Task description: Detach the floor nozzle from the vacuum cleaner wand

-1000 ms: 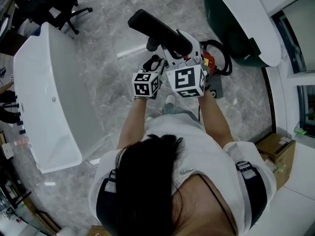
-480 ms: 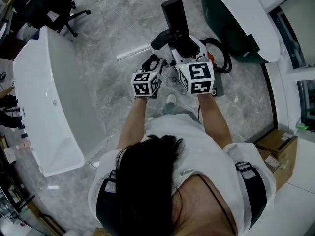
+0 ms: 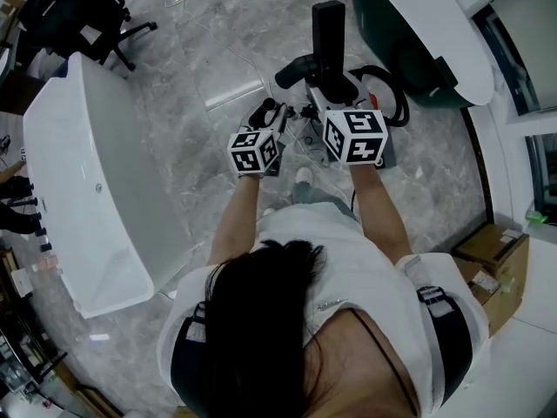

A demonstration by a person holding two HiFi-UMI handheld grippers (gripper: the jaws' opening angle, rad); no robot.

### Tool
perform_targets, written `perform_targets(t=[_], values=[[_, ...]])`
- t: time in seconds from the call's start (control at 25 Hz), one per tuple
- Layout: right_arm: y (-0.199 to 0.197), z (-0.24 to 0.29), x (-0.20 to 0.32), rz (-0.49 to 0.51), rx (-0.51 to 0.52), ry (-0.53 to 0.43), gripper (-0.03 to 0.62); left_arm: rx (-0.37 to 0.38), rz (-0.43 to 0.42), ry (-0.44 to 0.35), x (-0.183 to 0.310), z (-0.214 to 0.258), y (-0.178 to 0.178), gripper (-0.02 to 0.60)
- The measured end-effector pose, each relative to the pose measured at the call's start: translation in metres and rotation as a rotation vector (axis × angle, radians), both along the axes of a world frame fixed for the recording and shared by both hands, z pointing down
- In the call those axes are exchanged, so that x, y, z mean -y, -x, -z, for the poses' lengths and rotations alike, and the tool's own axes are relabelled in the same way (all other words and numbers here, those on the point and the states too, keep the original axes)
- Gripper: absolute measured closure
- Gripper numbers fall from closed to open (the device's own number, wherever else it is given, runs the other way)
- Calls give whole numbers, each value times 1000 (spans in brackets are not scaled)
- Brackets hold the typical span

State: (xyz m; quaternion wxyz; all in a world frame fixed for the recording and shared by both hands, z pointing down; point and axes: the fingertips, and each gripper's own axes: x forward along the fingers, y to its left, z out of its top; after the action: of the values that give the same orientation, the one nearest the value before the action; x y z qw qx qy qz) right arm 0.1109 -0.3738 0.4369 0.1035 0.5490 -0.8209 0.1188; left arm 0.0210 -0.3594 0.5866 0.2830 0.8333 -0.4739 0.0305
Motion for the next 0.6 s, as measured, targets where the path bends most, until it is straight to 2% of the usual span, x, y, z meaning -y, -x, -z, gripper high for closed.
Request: perform_targets(t=[0.28,0.6], values=[[-3,-10,1,-17,-15,16,358,-67,10,-14,4,9,1,387],[-8,-16,-2,-34,-29,34,358,-43,-9,-46,-2,15,3,346]])
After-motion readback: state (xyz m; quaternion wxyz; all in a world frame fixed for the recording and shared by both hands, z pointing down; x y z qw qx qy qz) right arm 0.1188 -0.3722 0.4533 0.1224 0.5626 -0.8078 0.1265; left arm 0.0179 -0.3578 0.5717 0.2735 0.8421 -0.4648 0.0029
